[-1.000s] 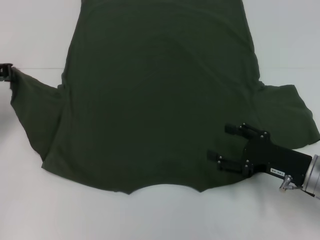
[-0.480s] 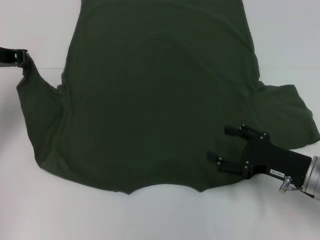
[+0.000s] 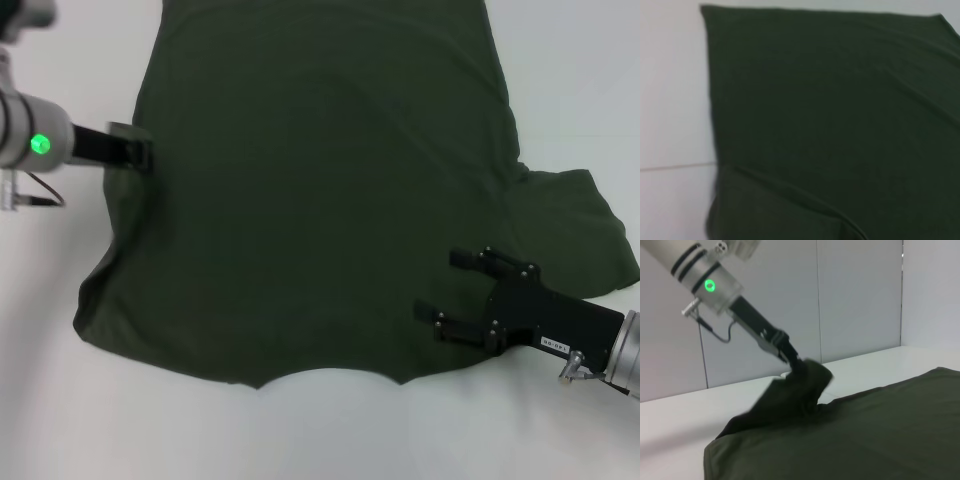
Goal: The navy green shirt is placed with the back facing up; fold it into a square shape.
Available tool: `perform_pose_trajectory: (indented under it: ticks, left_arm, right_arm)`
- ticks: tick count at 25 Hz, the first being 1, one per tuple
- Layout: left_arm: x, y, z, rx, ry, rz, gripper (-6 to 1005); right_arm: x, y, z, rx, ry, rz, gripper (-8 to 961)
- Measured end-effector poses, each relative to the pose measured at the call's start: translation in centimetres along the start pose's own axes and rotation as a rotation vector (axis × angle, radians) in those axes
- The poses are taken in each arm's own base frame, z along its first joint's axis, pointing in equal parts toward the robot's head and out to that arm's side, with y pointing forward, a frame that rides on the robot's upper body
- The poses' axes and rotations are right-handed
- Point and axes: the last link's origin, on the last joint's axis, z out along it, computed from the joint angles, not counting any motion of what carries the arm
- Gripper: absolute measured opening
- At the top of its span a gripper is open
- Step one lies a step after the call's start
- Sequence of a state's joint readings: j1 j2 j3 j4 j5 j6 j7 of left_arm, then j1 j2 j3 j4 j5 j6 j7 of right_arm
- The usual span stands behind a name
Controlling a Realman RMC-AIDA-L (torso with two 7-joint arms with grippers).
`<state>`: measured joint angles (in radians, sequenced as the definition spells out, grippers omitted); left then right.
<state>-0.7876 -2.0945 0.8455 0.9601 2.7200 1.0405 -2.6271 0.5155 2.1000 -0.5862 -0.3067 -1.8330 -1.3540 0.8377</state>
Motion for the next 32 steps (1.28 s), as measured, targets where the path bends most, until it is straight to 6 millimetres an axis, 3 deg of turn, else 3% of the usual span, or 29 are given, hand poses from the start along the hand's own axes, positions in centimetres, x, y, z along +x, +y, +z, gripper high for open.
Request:
perform_pose_trajectory:
  ticks: [5,12,32]
  left_arm:
    - [-2.5,1.6,1.8,-0.024,-0.018,-0.032,64]
    - [-5.9,1.4,3.6,-0.055,-0.039,-0.133,72]
    - [-7.5,2.1,4.0,-0.191,-0.004,-0.273,93]
  right_arm:
    - [0.1,0.1,0.0,-0.001,-0.002,0.004,927]
    - [0.1,0.2,0.0,0.0,0.0,0.006,927]
    - [0.1,0.1,0.1,0.001,0.002,0.003,928]
